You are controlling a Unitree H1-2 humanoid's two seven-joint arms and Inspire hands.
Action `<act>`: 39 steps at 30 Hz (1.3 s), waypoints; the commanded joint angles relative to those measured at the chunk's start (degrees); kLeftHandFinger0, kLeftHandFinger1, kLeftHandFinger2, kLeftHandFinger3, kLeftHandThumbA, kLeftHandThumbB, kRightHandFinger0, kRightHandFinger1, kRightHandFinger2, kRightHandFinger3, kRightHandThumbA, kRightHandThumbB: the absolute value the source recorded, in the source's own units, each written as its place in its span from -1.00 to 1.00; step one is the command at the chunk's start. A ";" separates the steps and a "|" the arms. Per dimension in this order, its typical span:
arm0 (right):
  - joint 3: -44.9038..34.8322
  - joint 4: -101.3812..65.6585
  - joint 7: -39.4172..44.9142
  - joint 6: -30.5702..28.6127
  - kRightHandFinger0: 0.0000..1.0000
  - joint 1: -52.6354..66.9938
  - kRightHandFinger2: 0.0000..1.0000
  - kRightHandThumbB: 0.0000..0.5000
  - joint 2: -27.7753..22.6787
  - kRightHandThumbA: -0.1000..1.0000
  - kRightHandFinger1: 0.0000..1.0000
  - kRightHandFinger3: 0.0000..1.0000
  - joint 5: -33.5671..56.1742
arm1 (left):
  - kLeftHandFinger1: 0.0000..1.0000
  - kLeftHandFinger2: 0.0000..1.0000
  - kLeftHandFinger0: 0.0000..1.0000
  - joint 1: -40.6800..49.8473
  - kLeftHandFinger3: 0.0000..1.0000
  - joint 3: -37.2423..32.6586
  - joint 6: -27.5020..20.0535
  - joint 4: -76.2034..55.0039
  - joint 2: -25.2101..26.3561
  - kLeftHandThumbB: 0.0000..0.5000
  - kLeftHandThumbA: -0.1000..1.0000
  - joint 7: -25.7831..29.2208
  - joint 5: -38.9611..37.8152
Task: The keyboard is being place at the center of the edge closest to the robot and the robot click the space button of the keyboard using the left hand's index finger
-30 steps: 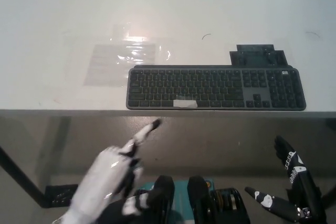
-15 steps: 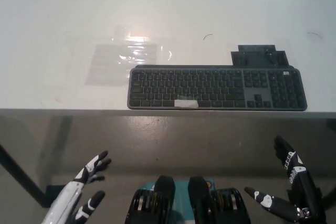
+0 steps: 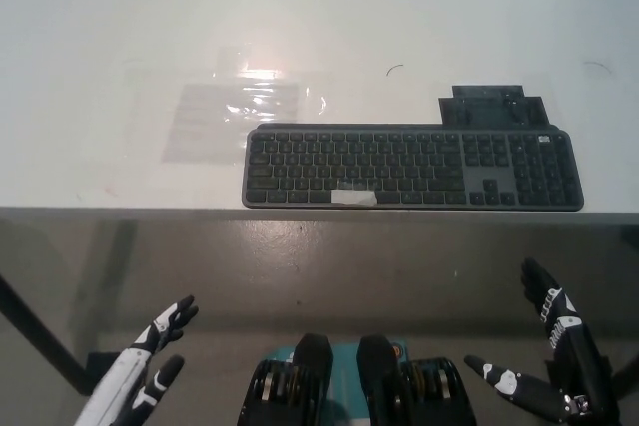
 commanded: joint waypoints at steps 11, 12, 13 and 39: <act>0.17 -1.31 0.66 -2.69 1.00 -0.04 1.00 0.13 0.25 1.00 1.00 1.00 1.38 | 1.00 1.00 1.00 -1.20 1.00 1.94 -0.86 1.63 -0.82 0.28 1.00 -0.52 -5.05; 0.18 -1.25 0.43 -3.01 1.00 -0.13 1.00 0.10 0.30 1.00 1.00 1.00 0.88 | 1.00 1.00 1.00 -1.27 1.00 1.97 -1.15 1.71 -0.83 0.25 1.00 -0.49 -5.06; 0.23 -1.09 0.47 -3.16 1.00 -0.21 1.00 0.11 0.30 1.00 1.00 1.00 0.88 | 1.00 1.00 1.00 -1.26 1.00 2.05 -0.92 1.62 -0.85 0.27 1.00 -0.47 -5.11; -0.19 -1.63 0.49 -2.98 1.00 -0.20 1.00 0.13 0.23 1.00 1.00 1.00 0.92 | 1.00 1.00 1.00 -2.00 1.00 1.85 -0.73 1.84 -0.85 0.19 1.00 -1.01 -5.95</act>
